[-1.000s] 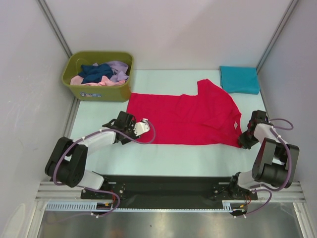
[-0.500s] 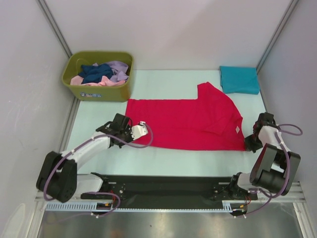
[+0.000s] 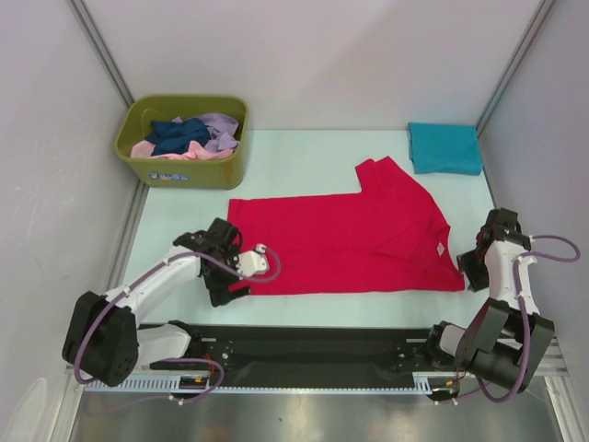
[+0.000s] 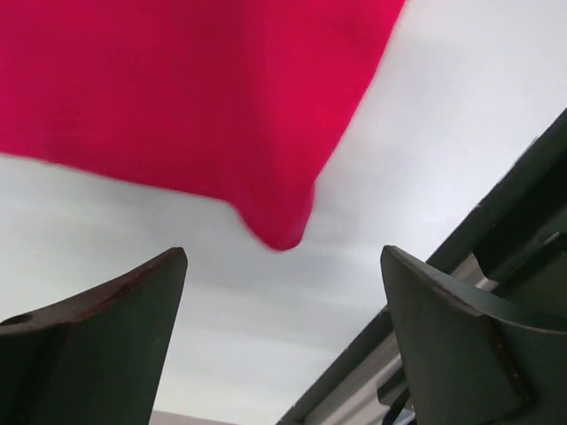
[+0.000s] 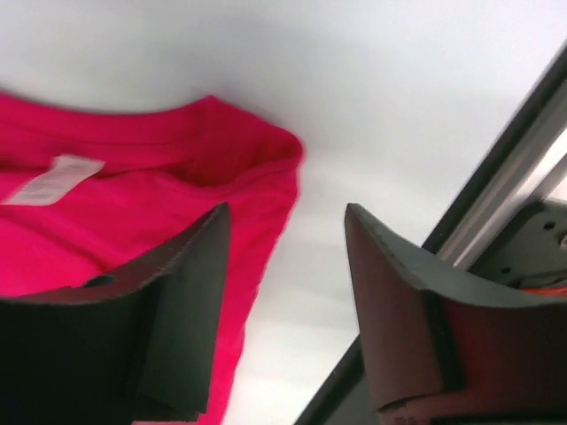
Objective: Fold and stack the t-shirts
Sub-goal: Fold the tshirt
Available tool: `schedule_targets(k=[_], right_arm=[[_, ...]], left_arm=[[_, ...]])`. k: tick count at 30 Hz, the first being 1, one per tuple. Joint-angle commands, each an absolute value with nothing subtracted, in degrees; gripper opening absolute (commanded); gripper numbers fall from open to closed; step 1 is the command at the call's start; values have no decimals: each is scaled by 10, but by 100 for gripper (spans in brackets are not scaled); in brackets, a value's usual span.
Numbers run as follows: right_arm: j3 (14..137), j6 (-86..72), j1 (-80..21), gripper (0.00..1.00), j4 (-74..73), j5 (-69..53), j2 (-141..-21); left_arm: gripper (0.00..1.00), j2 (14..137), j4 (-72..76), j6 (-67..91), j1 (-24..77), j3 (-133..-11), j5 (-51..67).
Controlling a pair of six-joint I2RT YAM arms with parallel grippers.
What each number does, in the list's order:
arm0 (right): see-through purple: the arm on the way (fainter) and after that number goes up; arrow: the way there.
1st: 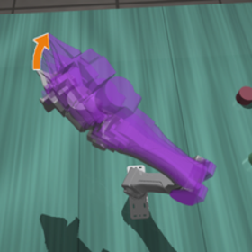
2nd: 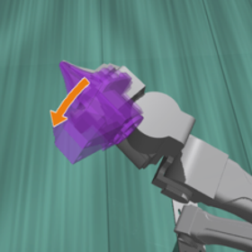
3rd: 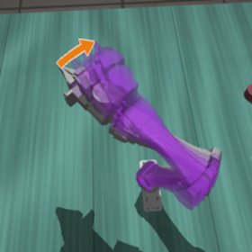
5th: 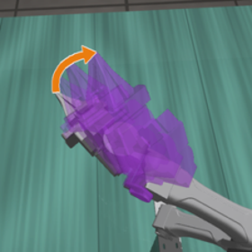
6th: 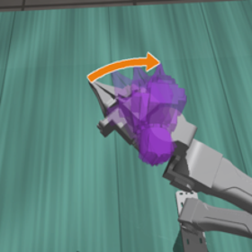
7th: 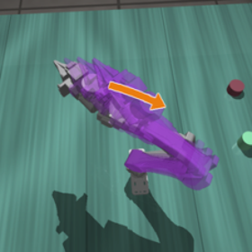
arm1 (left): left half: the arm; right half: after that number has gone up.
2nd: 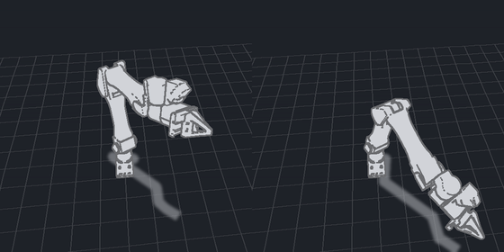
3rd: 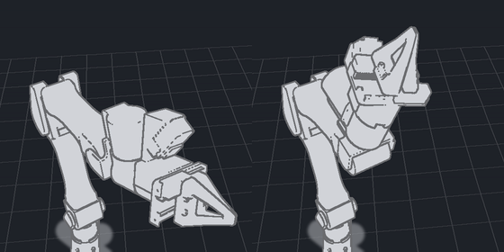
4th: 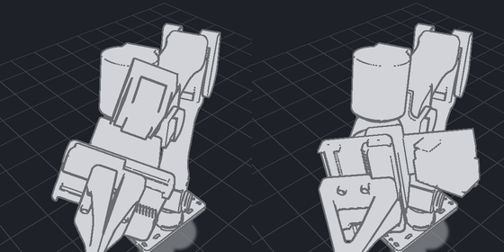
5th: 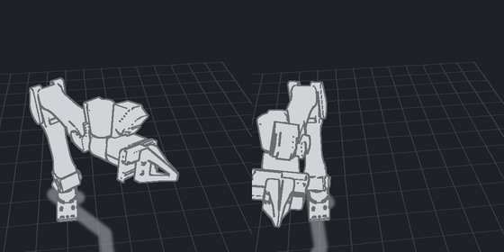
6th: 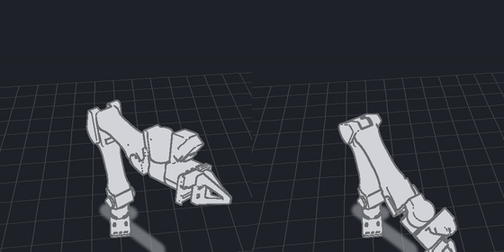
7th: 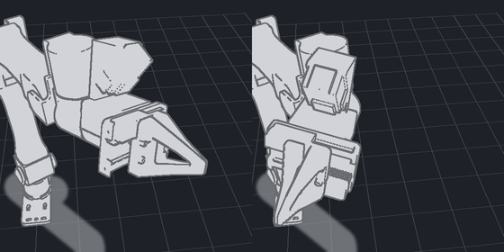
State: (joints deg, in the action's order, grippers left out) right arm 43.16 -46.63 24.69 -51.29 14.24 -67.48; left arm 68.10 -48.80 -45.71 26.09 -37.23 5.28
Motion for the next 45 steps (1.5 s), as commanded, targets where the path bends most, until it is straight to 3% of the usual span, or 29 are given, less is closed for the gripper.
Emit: schedule_targets(k=[1,4,9,20,23,28,32,33,45], right_arm=[[517,-411,227,53,-493,111,-656],[554,-394,115,45,-484,114,-668],[540,-431,-14,46,-460,91,-722],[507,-438,-41,44,-375,67,-833],[507,-428,-42,39,-356,76,-849],[504,-432,-38,24,-353,84,-867],[499,-441,-39,2,-347,82,-857],[500,-442,-39,0,-346,82,-855],[577,-440,-83,0,-342,91,-886]], left_arm=[[97,692,-526,-469,209,-474,54],[100,717,-524,-424,137,-545,104],[100,744,-457,-310,101,-575,109],[100,745,-446,-284,100,-575,105],[100,745,-449,-285,101,-579,102],[100,746,-454,-288,100,-584,98],[100,747,-454,-293,101,-583,98],[100,748,-453,-292,100,-583,98],[100,747,-440,-295,101,-579,99]])
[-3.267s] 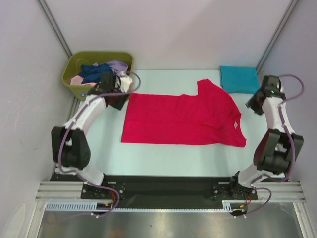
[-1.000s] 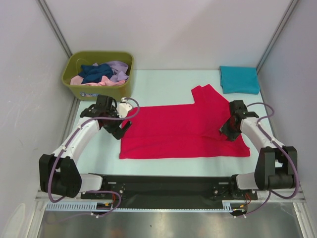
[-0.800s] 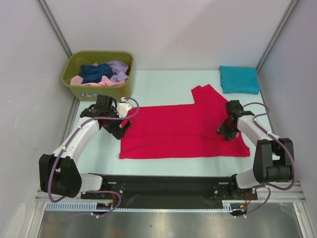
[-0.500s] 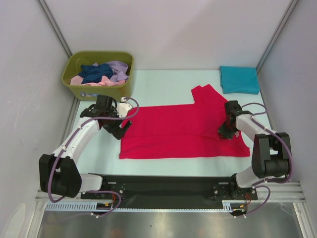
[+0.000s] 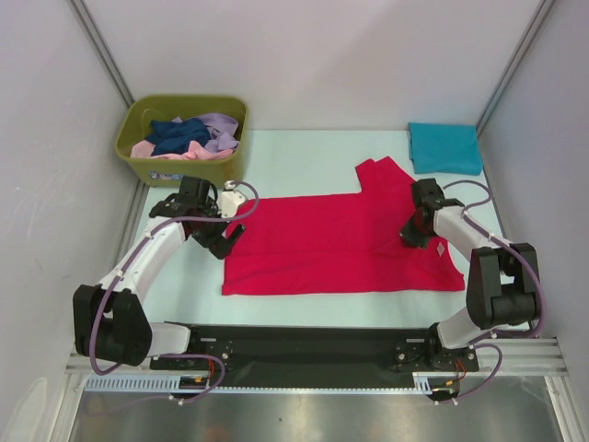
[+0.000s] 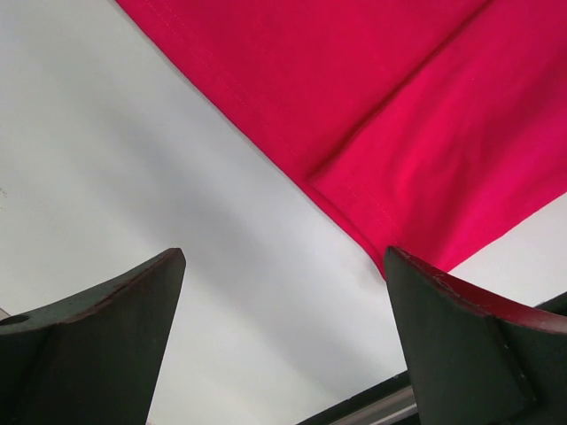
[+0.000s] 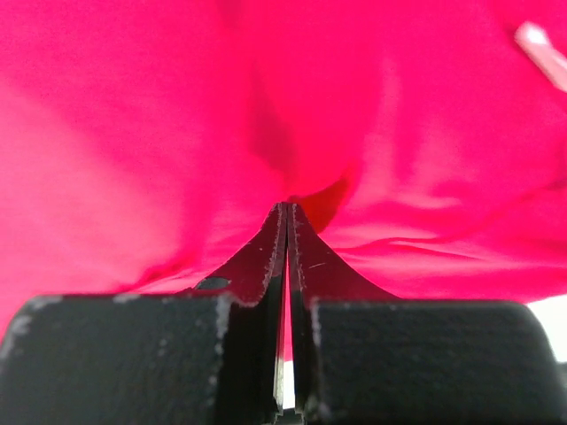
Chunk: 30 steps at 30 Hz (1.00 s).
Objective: Fold and stack the t-shirts
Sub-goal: Fold the tshirt
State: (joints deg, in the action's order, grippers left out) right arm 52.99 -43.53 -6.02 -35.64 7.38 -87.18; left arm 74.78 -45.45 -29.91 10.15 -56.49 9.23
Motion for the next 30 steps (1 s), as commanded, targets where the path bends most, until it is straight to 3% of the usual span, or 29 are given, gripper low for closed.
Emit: schedule_targets(k=[1,16,23,24,25,26,30], right_arm=[[585,-438,-90,0,-342,94,-892],[773,-406,-163,0,-341,101,-1068],[795,-403,-177,1,-350,96,-1108],[797,-401,-176,6,-352,96,-1111],[802,-398,-176,21,-354,87,-1114],[806,-393,-176,30,-354,81,-1119],[898,-322,-177,59,-377,69,-1120]], left_arm=[[100,747,-439,-295,100,-579,99],[100,750,-430,-298,101,-570,91],[100,751,-421,-297,100,-566,85],[100,752,-418,-296,100,-566,86],[100,756,-414,-288,101,-567,86],[100,758,-411,-284,100,-571,86],[98,772,-361,-244,101,-588,80]])
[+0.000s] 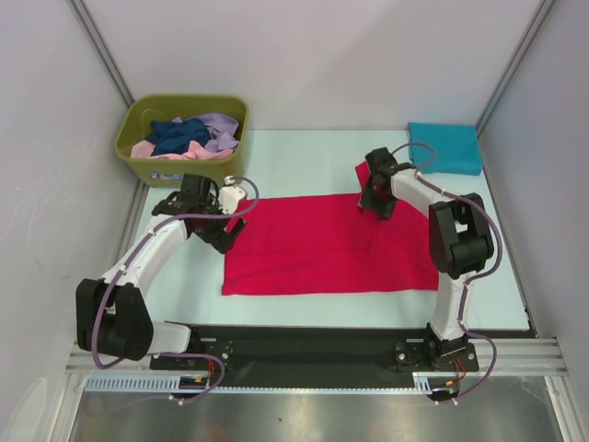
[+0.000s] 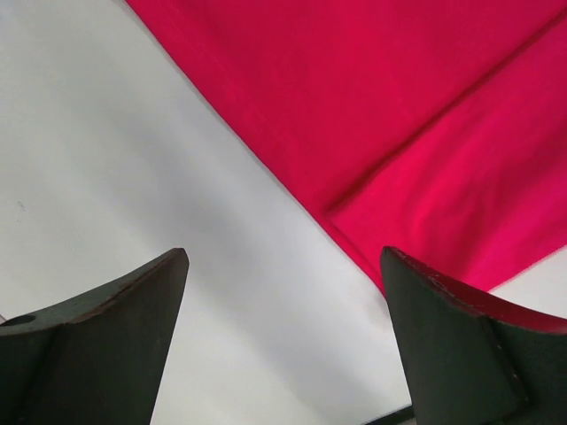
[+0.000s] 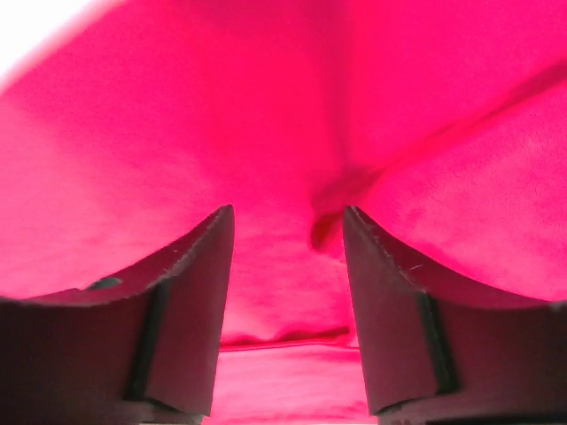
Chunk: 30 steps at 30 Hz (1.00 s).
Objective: Fold and stack the t-shirts
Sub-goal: Fold the tshirt
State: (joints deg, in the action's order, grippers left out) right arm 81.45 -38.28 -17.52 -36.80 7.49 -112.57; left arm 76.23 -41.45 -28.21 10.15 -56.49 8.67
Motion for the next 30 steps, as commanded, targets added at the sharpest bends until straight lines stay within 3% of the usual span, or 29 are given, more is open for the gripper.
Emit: schedule_targets(k=[1,3,5,6,7,10,15,19,30], right_arm=[[915,-304,-172,78,-376,67,-1116],[960,-263,-159,81,-354,49,-1110],[993,-214,-131,75,-350,25,-1122],[1011,-207,-122,70,-355,32,-1145],[1049,-197,-100,53,-360,41,-1163],[1119,-183,-69,35,-368,48,-1228],[1265,-156,-62,38,-388,72,-1348],[1384,-146,-62,53,-409,72,-1445],[1416,-141,-55,58,-381,97,-1517]], left_arm=[[94,775,-347,-219,101,-591,71],[86,796,-306,-195,101,-602,33],[69,822,-293,-159,100,-624,5],[63,849,-292,-151,101,-633,-11],[57,861,-292,-143,101,-642,-19],[56,894,-263,-131,100,-655,-51],[68,947,-214,-113,101,-683,-75],[68,996,-210,-99,99,-720,-79],[68,1093,-203,-70,93,-779,-21]])
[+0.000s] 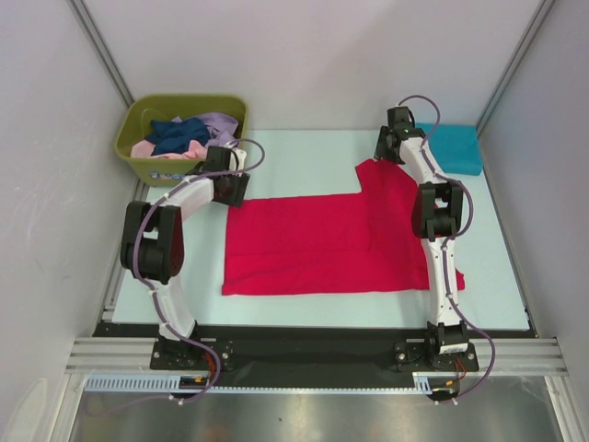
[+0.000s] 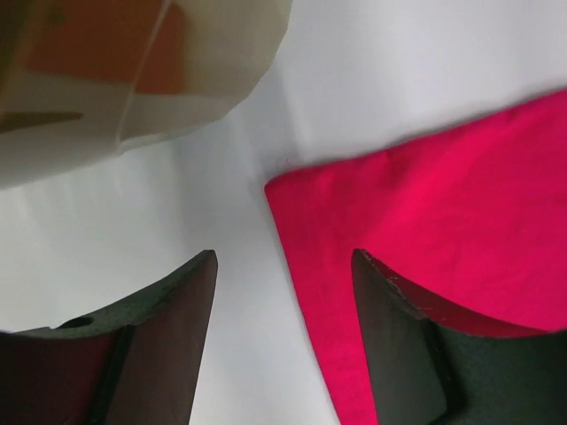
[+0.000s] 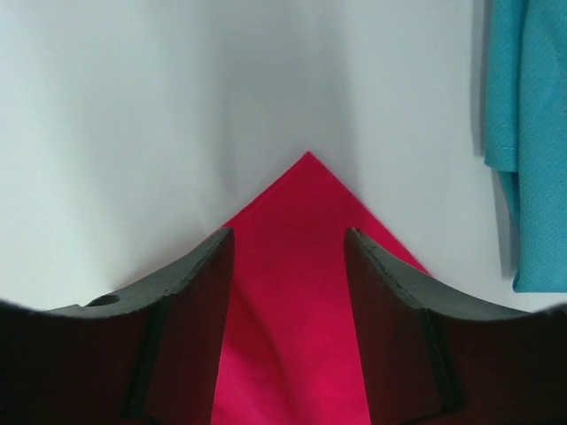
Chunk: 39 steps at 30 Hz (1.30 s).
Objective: Fold and stack the t-shirts
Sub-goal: Fold the tshirt
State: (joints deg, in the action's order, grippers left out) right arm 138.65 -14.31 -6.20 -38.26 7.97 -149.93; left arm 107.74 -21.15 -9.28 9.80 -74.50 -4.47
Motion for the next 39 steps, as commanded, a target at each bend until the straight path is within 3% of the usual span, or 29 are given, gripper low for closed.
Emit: schedule_targets(k=[1,11,15,17,22,29,32,36,39], right_arm=[[1414,-141,-55,58,-382,98,-1518],[1426,-90,-60,58,-373,123,-1522],[1435,-94,-57,37,-405,127,-1536],[1420,-98,-53,16,-410,127,-1531],[1392,-106,-47,0,-395,105,-1500],[1323,-117,-41,0,-368,85,-1420],[1279,-129,-37,0,-339,63,-1393],[1260,-140,-33,0,-333,53,-1376],[1238,-138,-35,0,-320,53,-1358]], left_arm=[[68,1101,-207,-68,93,-785,-22],[64,1173,-246,-60,83,-839,-14],[58,1186,-261,-60,83,-837,-4],[44,1193,-274,-65,83,-836,12],[52,1185,-307,-78,81,-820,28],[63,1154,-320,-94,71,-794,70],[68,1094,-259,-124,83,-751,67],[61,1101,-264,-154,84,-778,39],[61,1051,-203,-195,87,-724,51]])
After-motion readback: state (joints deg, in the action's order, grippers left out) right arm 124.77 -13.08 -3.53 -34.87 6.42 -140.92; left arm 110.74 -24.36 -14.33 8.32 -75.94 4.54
